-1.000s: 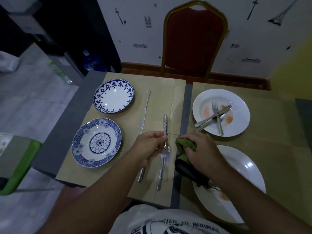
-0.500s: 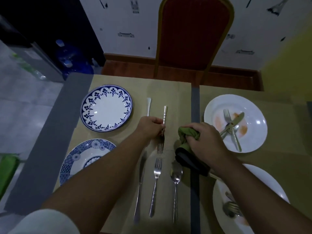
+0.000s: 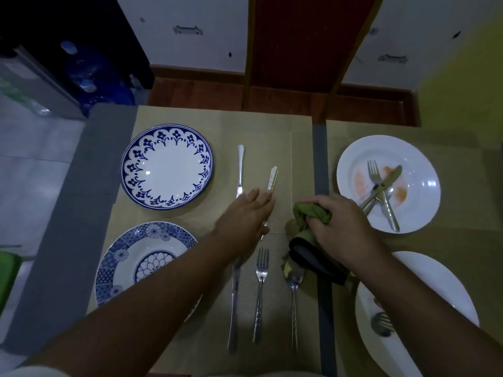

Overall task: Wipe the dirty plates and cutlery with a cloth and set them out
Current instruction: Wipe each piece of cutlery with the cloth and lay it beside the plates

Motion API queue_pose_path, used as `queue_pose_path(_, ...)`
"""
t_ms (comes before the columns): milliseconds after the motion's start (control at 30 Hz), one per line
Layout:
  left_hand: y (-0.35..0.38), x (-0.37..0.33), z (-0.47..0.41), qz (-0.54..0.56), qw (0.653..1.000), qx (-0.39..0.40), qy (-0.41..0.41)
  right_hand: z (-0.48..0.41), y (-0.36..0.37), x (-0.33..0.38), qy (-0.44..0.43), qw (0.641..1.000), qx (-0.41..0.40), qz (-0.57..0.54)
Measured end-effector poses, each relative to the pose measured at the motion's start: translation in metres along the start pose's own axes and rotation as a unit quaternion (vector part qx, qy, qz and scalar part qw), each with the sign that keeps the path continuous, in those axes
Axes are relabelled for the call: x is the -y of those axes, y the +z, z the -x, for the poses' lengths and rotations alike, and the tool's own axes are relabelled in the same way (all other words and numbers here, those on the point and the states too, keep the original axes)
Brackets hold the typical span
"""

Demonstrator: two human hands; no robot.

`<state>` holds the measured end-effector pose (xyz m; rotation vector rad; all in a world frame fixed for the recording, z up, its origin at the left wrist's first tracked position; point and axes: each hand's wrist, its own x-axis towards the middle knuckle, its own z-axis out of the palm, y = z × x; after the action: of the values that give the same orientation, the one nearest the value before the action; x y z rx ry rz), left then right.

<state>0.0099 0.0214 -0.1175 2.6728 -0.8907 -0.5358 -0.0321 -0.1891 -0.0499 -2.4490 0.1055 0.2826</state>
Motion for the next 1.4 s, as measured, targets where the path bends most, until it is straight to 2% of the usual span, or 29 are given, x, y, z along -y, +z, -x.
queue_pose_path(233, 0.01, -0.007, -0.008, 0.008, 0.998, -0.038, -0.043, 0.014, 0.001, -0.003, -0.002, 1.0, -0.017, -0.002)
queue_pose_path(533, -0.003, -0.039, 0.015, -0.006, 0.997, -0.078, -0.018, 0.051, -0.014, -0.019, 0.007, 1.0, -0.015, -0.025)
queue_pose_path(700, -0.003, -0.083, 0.038, -0.016, 0.995, -0.1, 0.003, 0.093, -0.039, -0.042, -0.002, 0.998, -0.052, -0.033)
queue_pose_path(867, 0.016, -0.144, 0.048, 0.04, 0.994, -0.101, 0.029, 0.138, -0.058, -0.095, 0.061, 0.996, -0.056, -0.019)
queue_pose_path(1033, 0.033, -0.2, 0.04, 0.037, 0.992, -0.101, 0.068, 0.175, -0.074, -0.136, 0.109, 0.989, -0.1, -0.024)
queue_pose_path(1133, 0.045, -0.22, 0.028, 0.038, 0.993, -0.09, 0.062, 0.189, -0.079, -0.155, 0.115, 0.986, -0.118, -0.027)
queue_pose_path(1400, 0.06, -0.247, -0.017, -0.084, 0.993, -0.067, 0.046, 0.209, -0.081, -0.189, 0.137, 0.978, -0.141, -0.073)
